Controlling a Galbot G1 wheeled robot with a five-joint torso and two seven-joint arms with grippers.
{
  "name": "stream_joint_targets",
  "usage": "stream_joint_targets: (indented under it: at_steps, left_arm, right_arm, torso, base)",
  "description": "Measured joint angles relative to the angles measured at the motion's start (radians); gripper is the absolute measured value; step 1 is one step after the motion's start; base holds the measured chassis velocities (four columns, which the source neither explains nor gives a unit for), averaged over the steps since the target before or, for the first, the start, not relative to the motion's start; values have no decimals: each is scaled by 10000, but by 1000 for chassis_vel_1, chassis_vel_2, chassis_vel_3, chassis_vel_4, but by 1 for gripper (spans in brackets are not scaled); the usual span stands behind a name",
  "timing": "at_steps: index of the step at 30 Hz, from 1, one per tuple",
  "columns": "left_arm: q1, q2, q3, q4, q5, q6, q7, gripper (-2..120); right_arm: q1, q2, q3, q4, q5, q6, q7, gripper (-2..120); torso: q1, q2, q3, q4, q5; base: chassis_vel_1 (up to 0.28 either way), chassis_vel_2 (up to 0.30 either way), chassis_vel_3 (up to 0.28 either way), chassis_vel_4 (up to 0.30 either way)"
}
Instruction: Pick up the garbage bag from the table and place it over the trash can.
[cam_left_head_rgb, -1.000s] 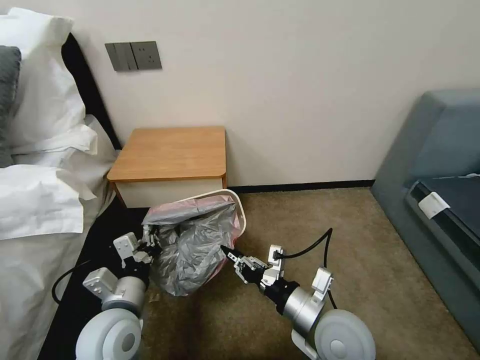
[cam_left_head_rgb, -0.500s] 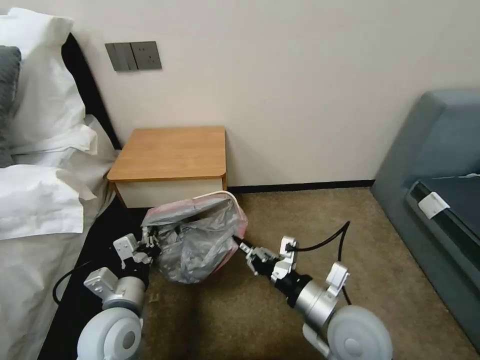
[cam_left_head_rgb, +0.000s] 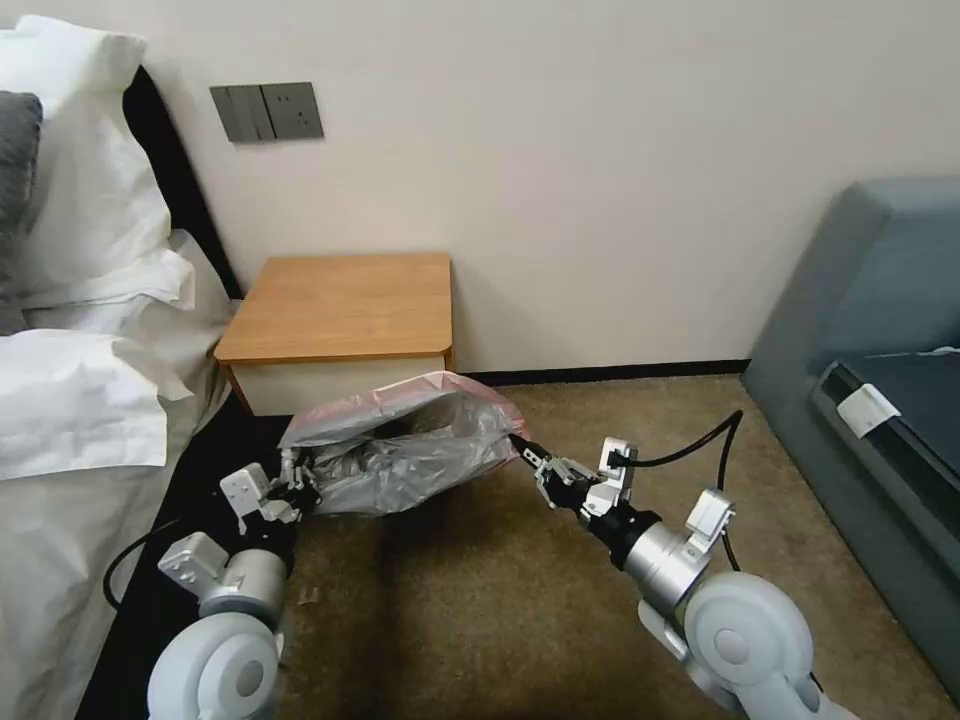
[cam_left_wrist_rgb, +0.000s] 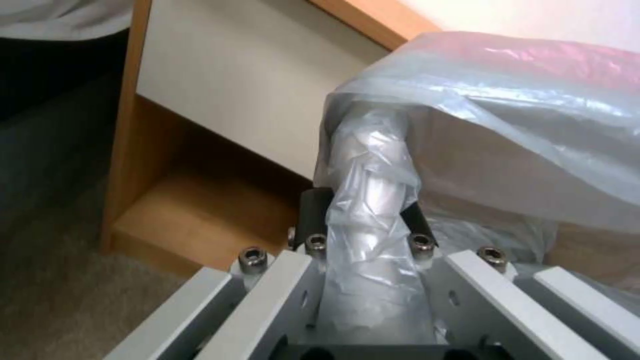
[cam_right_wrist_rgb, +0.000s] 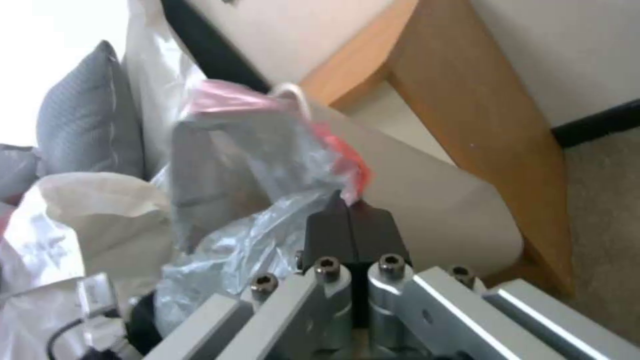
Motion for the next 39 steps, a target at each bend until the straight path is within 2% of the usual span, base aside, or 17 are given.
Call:
stream_joint_targets:
  at_steps: [15, 27, 29, 30, 32, 33, 35, 36, 39]
  left_arm:
    - [93, -18, 46, -264, -172, 293, 99, 5]
    - [223, 5, 17, -342, -144, 448, 508, 5]
    - [207, 12, 15, -281, -130, 451, 521, 5]
    - [207, 12, 15, -281, -130, 451, 521, 5]
    - [133, 24, 4, -197, -126, 442, 465, 5]
    - [70, 32, -5, -150, -127, 430, 376, 5]
    - [17, 34, -6, -110, -133, 419, 284, 5]
    - [-60, 38, -10, -62, -156, 417, 162, 5]
    - [-115, 43, -18, -25, -161, 417, 112, 5]
  right_arm:
    - [730, -102, 128, -947, -410, 379, -630, 0]
    - [1482, -129, -162, -1349, -773, 705, -831, 0]
    - [1473, -222, -154, -1335, -984, 706, -875, 8]
    - [1473, -222, -154, -1335, -984, 706, -875, 8]
    - [1298, -379, -56, -1208, -1294, 721, -1028, 18]
    - [1126, -494, 71, -1094, -1545, 751, -1219, 25]
    - [977, -591, 165, -1025, -1794, 805, -1405, 28]
    - [760, -730, 274, -938, -2134, 969, -1684, 35]
    - [634, -824, 319, -888, -2358, 1147, -1822, 38]
  torso:
    - [0, 0, 0, 0, -1]
    - [0, 0, 0, 1, -1]
    - [0, 0, 0, 1, -1]
    - [0, 0, 0, 1, -1]
    - [0, 0, 0, 1, -1]
    - [0, 0, 0, 1, -1]
    - [0, 0, 0, 0, -1]
    - [1, 0, 0, -1, -1]
    - [1, 0, 0, -1, -1]
  base:
    - [0, 0, 0, 0]
    - [0, 0, 0, 0]
    - [0, 0, 0, 0]
    - [0, 0, 0, 0]
    - [0, 0, 0, 0]
    - [0, 0, 0, 0]
    - [0, 0, 0, 0]
    - [0, 0, 0, 0]
    - [0, 0, 0, 0]
